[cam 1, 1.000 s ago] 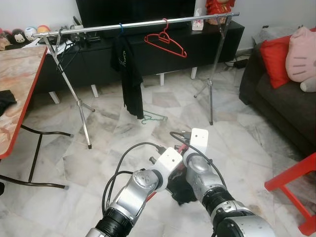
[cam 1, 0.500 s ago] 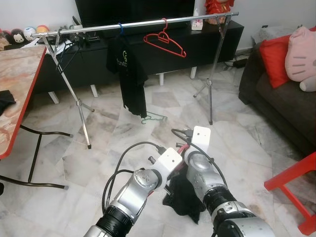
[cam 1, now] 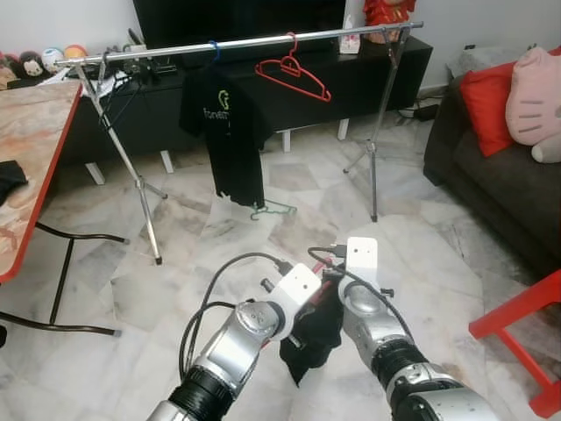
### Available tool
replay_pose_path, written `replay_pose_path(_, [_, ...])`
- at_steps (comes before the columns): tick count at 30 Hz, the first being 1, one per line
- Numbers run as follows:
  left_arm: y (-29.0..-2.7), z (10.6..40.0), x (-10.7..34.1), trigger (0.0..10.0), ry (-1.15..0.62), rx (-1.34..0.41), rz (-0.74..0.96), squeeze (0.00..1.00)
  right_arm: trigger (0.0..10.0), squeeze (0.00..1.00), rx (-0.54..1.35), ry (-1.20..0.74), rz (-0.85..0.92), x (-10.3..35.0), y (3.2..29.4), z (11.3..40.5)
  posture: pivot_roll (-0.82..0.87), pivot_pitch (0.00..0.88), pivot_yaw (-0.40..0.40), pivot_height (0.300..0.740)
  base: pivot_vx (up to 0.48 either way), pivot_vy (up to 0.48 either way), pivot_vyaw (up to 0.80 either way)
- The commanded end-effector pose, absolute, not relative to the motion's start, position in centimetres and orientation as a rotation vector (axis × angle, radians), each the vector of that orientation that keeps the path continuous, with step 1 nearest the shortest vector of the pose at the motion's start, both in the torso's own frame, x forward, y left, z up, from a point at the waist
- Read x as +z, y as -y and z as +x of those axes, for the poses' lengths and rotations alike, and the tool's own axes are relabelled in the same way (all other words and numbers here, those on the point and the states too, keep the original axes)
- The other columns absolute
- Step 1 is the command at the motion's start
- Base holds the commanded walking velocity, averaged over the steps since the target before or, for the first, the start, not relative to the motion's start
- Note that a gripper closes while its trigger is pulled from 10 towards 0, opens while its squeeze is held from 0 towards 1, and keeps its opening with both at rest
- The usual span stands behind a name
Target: Hang hanger
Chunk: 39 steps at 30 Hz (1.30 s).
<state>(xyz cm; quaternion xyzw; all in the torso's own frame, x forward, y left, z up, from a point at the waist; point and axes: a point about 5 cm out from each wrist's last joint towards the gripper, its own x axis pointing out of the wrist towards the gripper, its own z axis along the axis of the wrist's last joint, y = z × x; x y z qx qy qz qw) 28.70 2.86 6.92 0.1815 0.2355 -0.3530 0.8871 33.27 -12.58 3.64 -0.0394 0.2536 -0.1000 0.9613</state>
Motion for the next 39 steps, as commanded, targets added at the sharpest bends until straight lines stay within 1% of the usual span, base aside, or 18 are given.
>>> replay_pose_path(1, [-3.7,29.0,7.1,10.0,-0.495,-0.684,0.393,0.00,10.0,0.00,-0.230,-0.484,-0.081,4.2,13.0,33.7,-0.02,0.000,-0.009,0.740,0.000,0.000,0.00])
replay_pose_path(8, [-4.2,28.8,6.3,10.0,-0.546,-0.669,0.452,0.00,10.0,0.00,-0.274,-0.452,-0.078,5.0,13.7,34.3,-0.02,0.000,-0.007,0.740,0.000,0.000,0.00])
replay_pose_path(12, [-4.3,28.8,6.3,10.0,-0.542,-0.659,0.452,0.00,10.0,0.00,-0.283,-0.453,-0.079,5.1,13.9,34.3,-0.02,0.000,-0.007,0.740,0.000,0.000,0.00])
replay_pose_path(17, [-4.2,29.7,7.5,10.0,-0.450,-0.605,0.417,0.00,10.0,0.00,-0.252,-0.477,-0.113,4.4,13.4,33.9,-0.02,0.000,-0.007,0.740,0.000,0.000,0.00])
replay_pose_path(25, [-4.4,30.5,8.8,10.0,-0.374,-0.542,0.394,0.00,10.0,0.00,-0.235,-0.518,-0.189,3.3,13.0,33.0,-0.02,0.000,-0.012,0.740,0.000,0.000,0.00])
replay_pose_path(31, [-4.1,30.6,9.8,10.0,-0.318,-0.566,0.311,0.00,10.0,0.00,-0.230,-0.563,-0.214,2.4,13.1,32.3,-0.02,0.000,-0.012,0.740,0.000,0.000,0.00])
replay_pose_path(32, [-3.8,30.8,10.4,10.0,-0.281,-0.567,0.267,0.00,10.0,0.00,-0.220,-0.609,-0.164,1.8,12.9,31.9,-0.01,0.000,-0.015,0.740,0.000,0.000,0.00])
replay_pose_path(34, [-3.5,30.8,11.0,10.0,-0.252,-0.578,0.221,0.00,10.0,0.00,-0.222,-0.688,0.037,1.0,12.1,31.3,-0.02,0.000,-0.014,0.740,0.000,0.000,0.00])
replay_pose_path(35, [-3.1,30.6,11.3,10.0,-0.245,-0.610,0.167,0.00,10.0,0.00,-0.221,-0.728,0.226,0.7,11.2,31.1,-0.02,0.000,-0.013,0.740,0.000,0.000,0.00])
replay_pose_path(36, [-2.8,30.5,11.4,10.0,-0.248,-0.637,0.143,0.00,10.0,0.00,-0.218,-0.726,0.267,0.7,10.9,31.1,-0.02,0.000,-0.013,0.740,0.000,0.000,0.00])
replay_pose_path(38, [-2.7,30.4,11.4,10.0,-0.250,-0.645,0.140,0.00,10.0,0.00,-0.218,-0.723,0.263,0.8,10.8,31.2,-0.02,0.000,-0.012,0.740,0.000,0.000,0.00])
replay_pose_path(39, [-2.3,30.1,11.3,10.0,-0.259,-0.688,0.114,0.00,10.0,0.00,-0.204,-0.706,0.243,1.0,10.6,31.3,-0.02,0.000,-0.012,0.740,0.000,0.000,0.00])
